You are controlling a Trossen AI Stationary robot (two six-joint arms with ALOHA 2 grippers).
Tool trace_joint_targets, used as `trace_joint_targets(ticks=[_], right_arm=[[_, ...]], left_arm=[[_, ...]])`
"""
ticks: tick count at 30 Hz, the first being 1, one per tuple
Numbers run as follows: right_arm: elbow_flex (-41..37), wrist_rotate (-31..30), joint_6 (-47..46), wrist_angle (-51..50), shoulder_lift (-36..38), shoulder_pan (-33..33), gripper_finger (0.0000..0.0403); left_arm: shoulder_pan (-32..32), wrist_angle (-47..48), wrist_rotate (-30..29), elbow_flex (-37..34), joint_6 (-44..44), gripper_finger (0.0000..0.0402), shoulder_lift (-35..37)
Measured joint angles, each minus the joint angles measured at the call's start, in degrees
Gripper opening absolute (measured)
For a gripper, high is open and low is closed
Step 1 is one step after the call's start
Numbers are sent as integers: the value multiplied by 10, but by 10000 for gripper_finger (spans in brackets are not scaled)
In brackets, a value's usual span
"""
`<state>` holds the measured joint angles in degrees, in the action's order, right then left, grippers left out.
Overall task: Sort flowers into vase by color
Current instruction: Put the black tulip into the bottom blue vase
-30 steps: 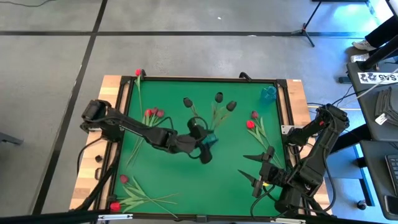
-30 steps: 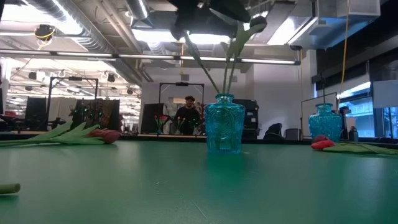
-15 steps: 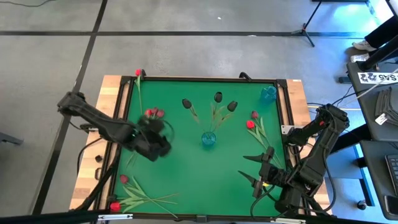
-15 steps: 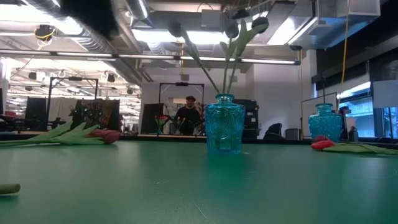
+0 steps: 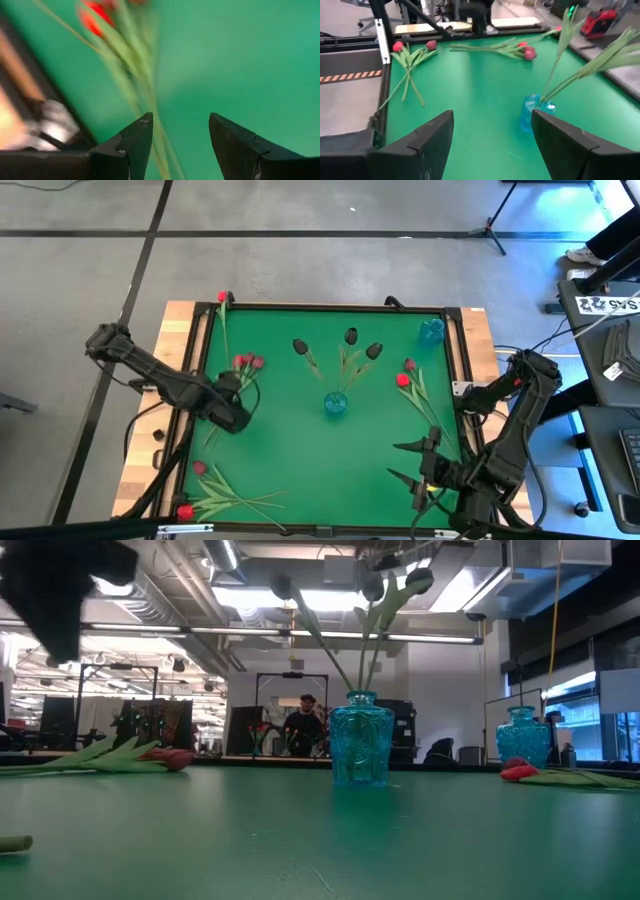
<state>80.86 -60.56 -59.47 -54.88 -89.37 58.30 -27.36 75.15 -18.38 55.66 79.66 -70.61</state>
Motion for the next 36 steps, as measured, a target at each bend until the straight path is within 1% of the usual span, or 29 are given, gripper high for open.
trace_joint_targets(ticks=[3,5,8,10,12,15,18,19,22,24,26,30,33,36], right_arm=[[0,11,-5,0,0,2,269],[0,11,-5,0,0,2,269],[0,10,7,-3,0,2,269],[0,7,32,-5,0,2,269],[0,2,70,-6,0,0,269],[0,-3,129,-6,3,-13,269],[0,5,171,-7,15,-32,269],[0,6,191,-8,19,-38,269],[0,2,244,-24,28,-61,269],[0,-9,265,-40,31,-78,269],[0,-19,269,-67,31,-92,269],[0,-13,263,-107,27,-120,269],[-1,-8,267,-115,26,-124,269],[-1,-16,270,-115,26,-122,269]], left_arm=[[-57,-73,45,4,12,188,0],[-99,-140,76,5,10,188,-1],[-154,-221,110,5,24,188,-10],[-178,-257,137,5,50,188,-19],[-196,-268,162,5,79,188,-28],[-202,-263,223,5,118,188,-41],[-198,-259,260,5,122,188,-51],[-193,-255,281,5,115,188,-55],[-177,-237,373,5,115,188,-69],[-166,-244,426,5,132,188,-81],[-157,-259,447,5,141,188,-98],[-158,-267,468,6,132,188,-140],[-173,-266,518,6,117,187,-178],[-174,-267,564,10,113,187,-214]])
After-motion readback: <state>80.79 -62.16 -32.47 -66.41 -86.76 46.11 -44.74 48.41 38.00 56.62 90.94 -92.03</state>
